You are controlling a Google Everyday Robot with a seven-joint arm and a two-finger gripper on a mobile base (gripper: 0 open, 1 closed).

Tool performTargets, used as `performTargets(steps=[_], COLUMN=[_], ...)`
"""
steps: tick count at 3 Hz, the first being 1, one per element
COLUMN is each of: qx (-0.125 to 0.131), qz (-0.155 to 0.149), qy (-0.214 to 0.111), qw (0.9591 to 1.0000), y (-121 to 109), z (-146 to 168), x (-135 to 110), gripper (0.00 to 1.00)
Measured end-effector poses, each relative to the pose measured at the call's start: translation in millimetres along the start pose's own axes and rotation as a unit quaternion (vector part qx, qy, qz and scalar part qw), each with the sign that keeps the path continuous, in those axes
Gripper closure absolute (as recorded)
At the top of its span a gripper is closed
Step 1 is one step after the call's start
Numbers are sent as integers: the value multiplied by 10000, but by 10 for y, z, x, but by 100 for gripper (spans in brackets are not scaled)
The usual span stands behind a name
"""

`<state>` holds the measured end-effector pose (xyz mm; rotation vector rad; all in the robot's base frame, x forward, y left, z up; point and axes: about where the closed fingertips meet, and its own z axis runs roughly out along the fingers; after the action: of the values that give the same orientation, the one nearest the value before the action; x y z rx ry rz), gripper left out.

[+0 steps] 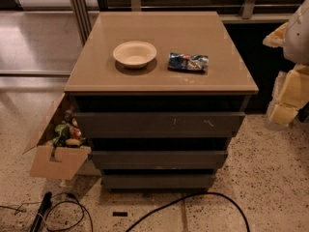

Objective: Open middle drawer

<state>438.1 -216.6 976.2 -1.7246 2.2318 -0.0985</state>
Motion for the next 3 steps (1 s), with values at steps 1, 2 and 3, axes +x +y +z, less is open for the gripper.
performTargets(steps=[1, 2, 3], qx=[0, -44, -69], qz=[0, 156, 463], qy=[0, -114, -425], qw=[10000, 9998, 9980], y=[0, 36, 183], z=[0, 52, 288], x=[0, -5, -30], gripper=[0, 0, 0])
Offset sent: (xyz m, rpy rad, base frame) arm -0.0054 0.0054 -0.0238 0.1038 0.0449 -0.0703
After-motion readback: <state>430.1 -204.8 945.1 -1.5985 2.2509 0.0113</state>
